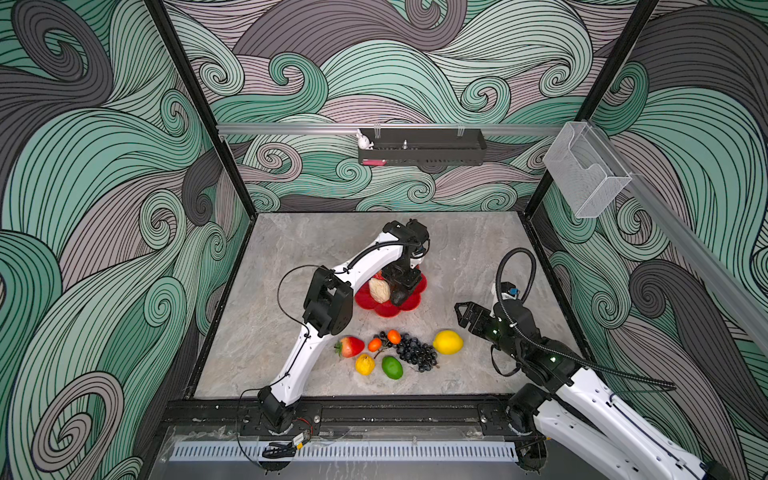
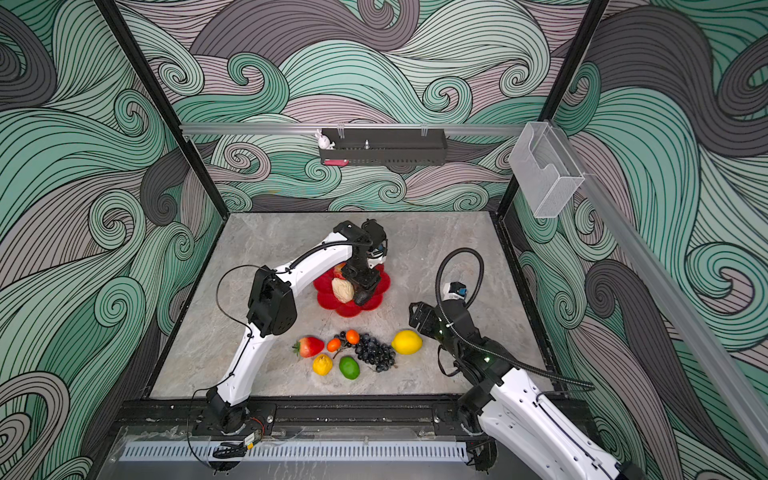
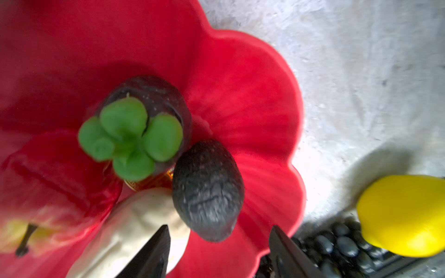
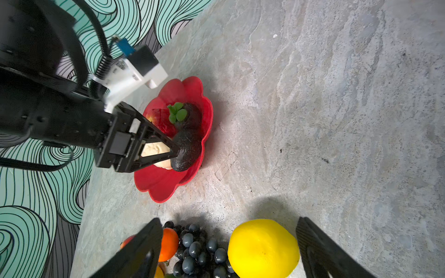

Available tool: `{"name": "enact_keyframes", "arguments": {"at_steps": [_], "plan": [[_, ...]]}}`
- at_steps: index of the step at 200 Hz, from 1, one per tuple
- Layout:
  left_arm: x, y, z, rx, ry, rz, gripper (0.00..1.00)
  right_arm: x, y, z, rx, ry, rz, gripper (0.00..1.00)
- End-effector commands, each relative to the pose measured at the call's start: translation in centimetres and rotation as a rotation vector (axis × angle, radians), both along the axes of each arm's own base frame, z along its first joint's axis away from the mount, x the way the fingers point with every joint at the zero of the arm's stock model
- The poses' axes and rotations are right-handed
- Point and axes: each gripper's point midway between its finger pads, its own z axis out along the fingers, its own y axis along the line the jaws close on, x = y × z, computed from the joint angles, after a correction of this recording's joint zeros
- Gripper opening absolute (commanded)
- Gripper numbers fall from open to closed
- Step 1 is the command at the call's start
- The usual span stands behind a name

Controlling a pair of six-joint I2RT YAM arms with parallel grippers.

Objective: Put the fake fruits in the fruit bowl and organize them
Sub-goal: 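Open the left gripper and lift it away from the avocado, then reach the right gripper down to the yellow lemon while the left arm withdraws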

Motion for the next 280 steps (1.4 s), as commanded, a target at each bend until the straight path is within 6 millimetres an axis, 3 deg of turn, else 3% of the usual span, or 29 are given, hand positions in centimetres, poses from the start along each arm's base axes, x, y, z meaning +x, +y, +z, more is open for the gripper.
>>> {"name": "enact_keyframes", "arguments": {"at_steps": [1, 65, 129, 191, 255, 280], "plan": [[-0.9, -0.7, 3.2, -0.084, -0.034, 0.011, 0.68, -0.6, -0.2, -0.7, -0.041, 0.036, 0.032, 0.88], [-2.4, 1.4, 8.6, -0.281, -0.264, 0.099, 0.69, -3.1, -0.2, -2.8, -0.040, 0.180, 0.065, 0.88], [-5.3, 7.7, 11.9, -0.479, -0.618, 0.230, 0.75, -5.4, -0.2, -5.4, -0.024, 0.331, 0.057, 0.89], [-7.7, 11.8, 10.7, -0.530, -0.713, 0.340, 0.78, -6.9, 0.5, -8.5, -0.132, 0.460, 0.122, 0.89], [-8.0, 12.5, 10.0, -0.517, -0.721, 0.350, 0.80, -7.4, 0.4, -10.1, -0.258, 0.504, 0.161, 0.88], [-8.0, 12.5, 9.9, -0.512, -0.719, 0.350, 0.81, -6.7, 0.6, -10.6, -0.283, 0.495, 0.164, 0.89]]}}
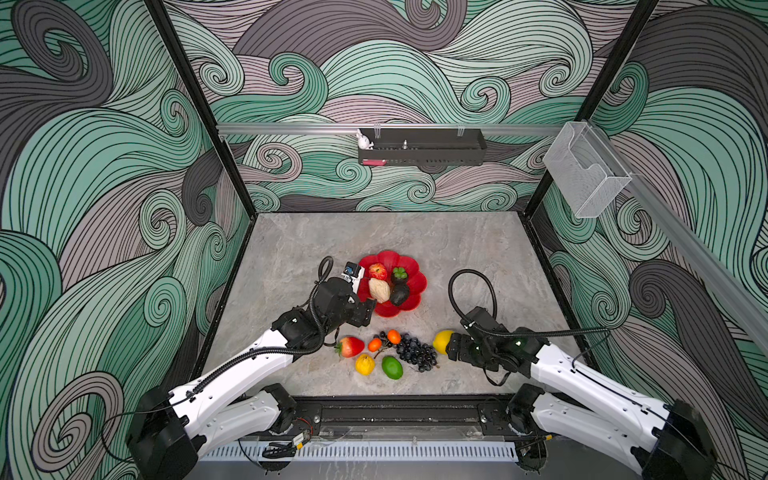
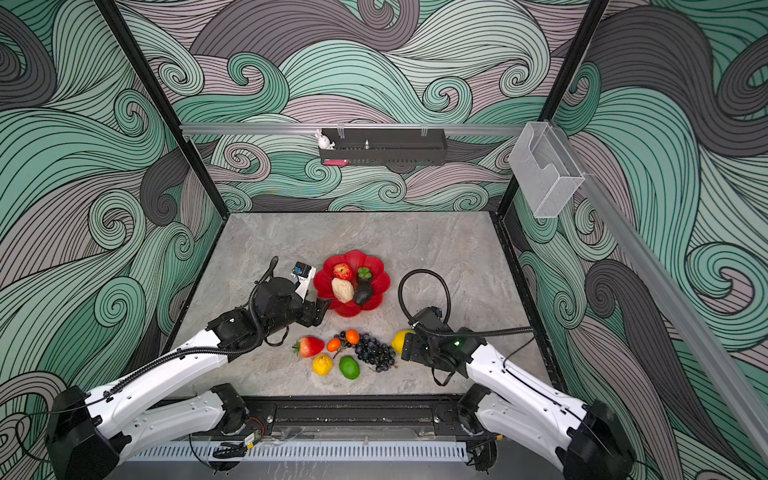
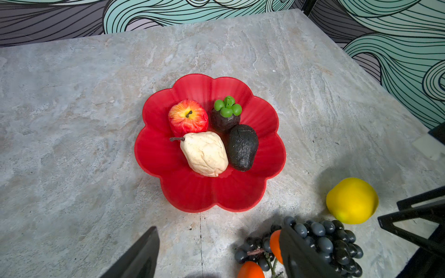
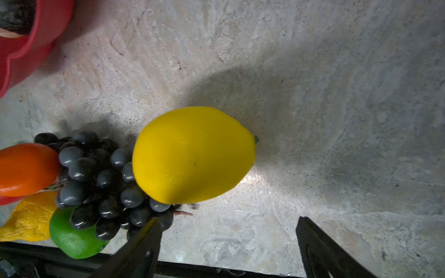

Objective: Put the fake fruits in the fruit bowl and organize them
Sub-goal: 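Reach the right gripper down to the yellow lemon while the left arm withdraws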

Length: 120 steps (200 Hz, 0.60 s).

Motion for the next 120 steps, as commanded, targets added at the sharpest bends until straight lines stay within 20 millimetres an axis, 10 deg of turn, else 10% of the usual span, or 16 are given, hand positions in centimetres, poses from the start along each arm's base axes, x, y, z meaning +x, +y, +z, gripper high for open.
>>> {"name": "enact_keyframes", "arguments": {"at_steps": [1, 120], "plan": [[0.4, 0.1, 0.9, -0.022, -0.023, 0.024, 0.81, 0.6, -0.4, -0.4, -0.052, -0.021, 0.015, 0.89], [0.5, -0.1, 0.6, -0.014, -0.009, 0.019, 0.81, 6.7, 0.6, 0.1, -0.237, -0.083, 0.143, 1.00]]}}
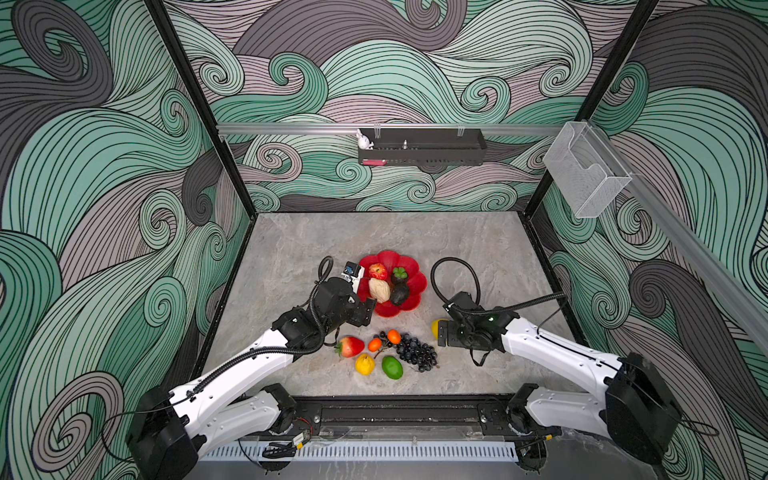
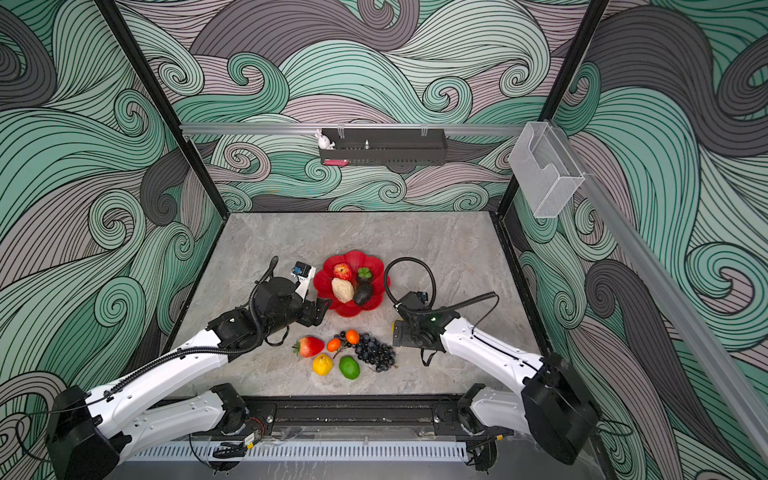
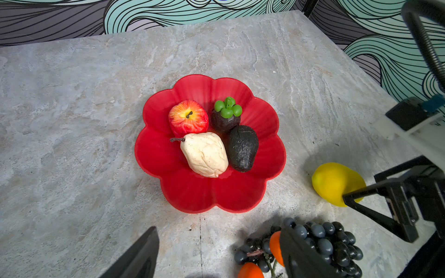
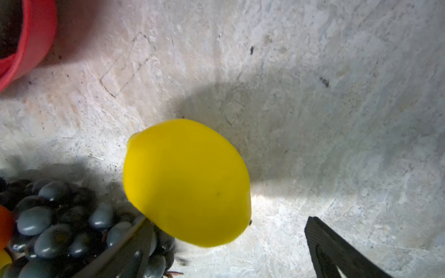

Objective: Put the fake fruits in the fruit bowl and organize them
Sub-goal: 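Reach the right gripper down to the yellow lemon while the left arm withdraws, then close the right gripper around the yellow lemon and lift it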

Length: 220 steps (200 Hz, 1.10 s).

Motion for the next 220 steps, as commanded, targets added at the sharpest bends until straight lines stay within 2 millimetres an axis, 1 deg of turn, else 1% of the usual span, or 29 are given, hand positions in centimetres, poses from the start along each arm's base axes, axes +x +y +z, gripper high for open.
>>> {"name": "enact_keyframes", "arguments": {"at_steps": [1, 25, 65, 108, 150, 182, 220], "plan": [[0.4, -0.1, 0.5, -0.011, -0.009, 0.017, 0.81, 1.3, -0.1, 0.4, -0.052, -0.028, 0.055, 1.00], [0.4, 0.0, 0.4, -0.008, -0.006, 0.018, 0.81, 1.9, 0.4, 0.2, -0.045, -0.003, 0.077, 1.00], [0.3, 0.0, 0.0, -0.002, 0.006, 0.017, 0.81, 2.4, 2.1, -0.6, 0.057, 0.057, 0.088, 0.98], [0.1, 0.1, -0.2, -0.003, 0.015, 0.016, 0.81, 2.6, 3.6, -1.3, 0.204, 0.114, 0.034, 0.95], [0.0, 0.0, -0.3, -0.008, 0.025, 0.014, 0.81, 3.3, 4.2, -1.9, 0.299, 0.153, -0.017, 0.94], [-0.1, 0.1, -0.5, -0.005, 0.031, 0.016, 0.81, 3.5, 4.5, -2.3, 0.319, 0.171, -0.015, 0.88], [-0.1, 0.0, -0.7, -0.008, 0.034, 0.016, 0.82, 3.7, 4.3, -2.1, 0.313, 0.156, -0.017, 0.74]]}}
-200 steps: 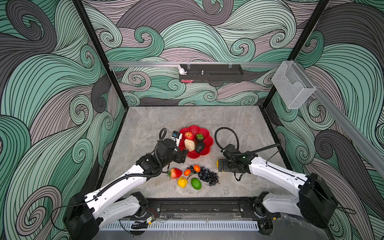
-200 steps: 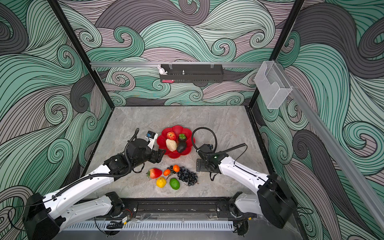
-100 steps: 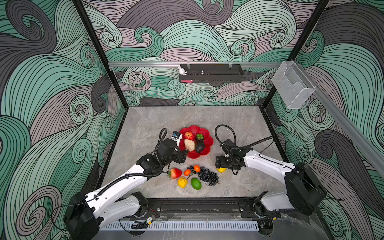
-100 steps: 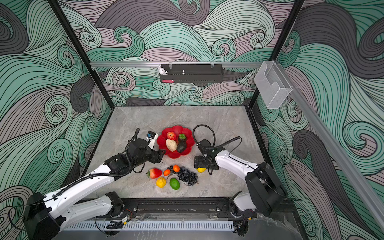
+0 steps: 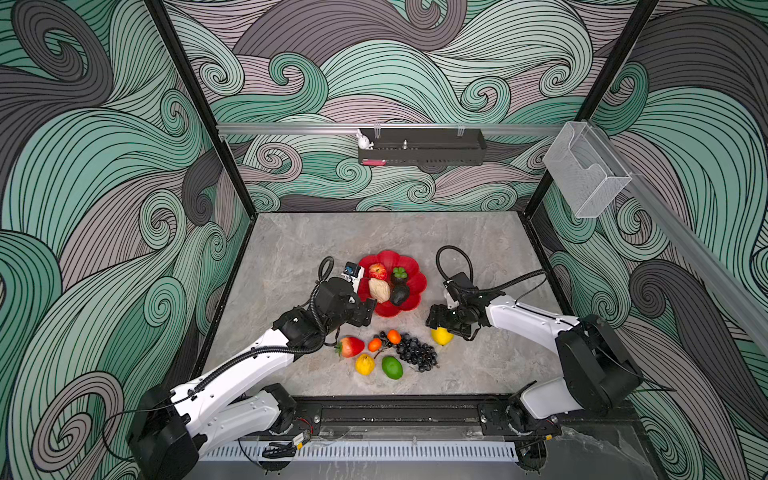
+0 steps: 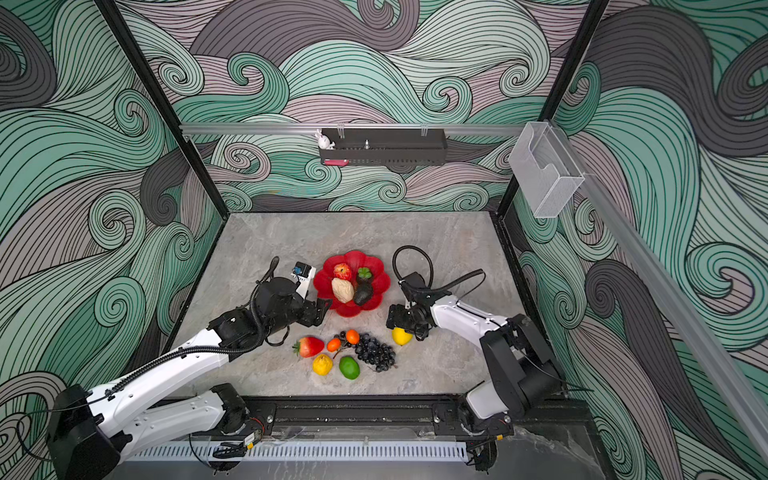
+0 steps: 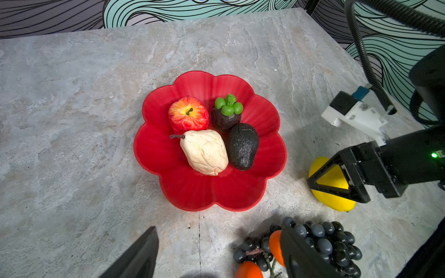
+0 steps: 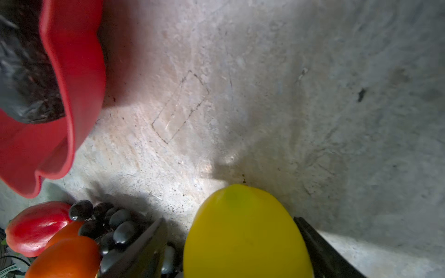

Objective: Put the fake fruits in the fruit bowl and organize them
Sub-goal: 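Close the right gripper around the yellow lemon and lift it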

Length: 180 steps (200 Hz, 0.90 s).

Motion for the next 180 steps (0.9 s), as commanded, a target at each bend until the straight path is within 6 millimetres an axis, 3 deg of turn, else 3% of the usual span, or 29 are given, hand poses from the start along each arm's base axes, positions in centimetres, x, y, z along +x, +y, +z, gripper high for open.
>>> {"name": "enact_keyframes", "arguments": {"at_steps": [1, 40, 99, 148, 180], "plan": [[-0.1, 0.0, -0.3, -0.005, 0.017, 0.006, 0.81, 0.1, 0.0, 0.1, 0.010, -0.005, -0.003, 0.74], [-0.1, -0.5, -0.5, -0.012, 0.033, -0.007, 0.82, 0.2, -0.2, 0.6, 0.018, -0.032, -0.009, 0.63], [-0.1, -1.6, -0.2, -0.053, 0.053, -0.038, 0.81, 0.8, -1.1, 2.8, 0.061, -0.095, -0.073, 0.59], [-1.0, -6.0, 1.6, -0.188, 0.028, -0.243, 0.81, 2.7, -0.9, 9.5, 0.275, -0.302, -0.227, 0.59], [-1.5, -8.2, 3.1, -0.189, -0.048, -0.331, 0.81, 3.5, -0.1, 13.3, 0.432, -0.370, -0.305, 0.58]]}}
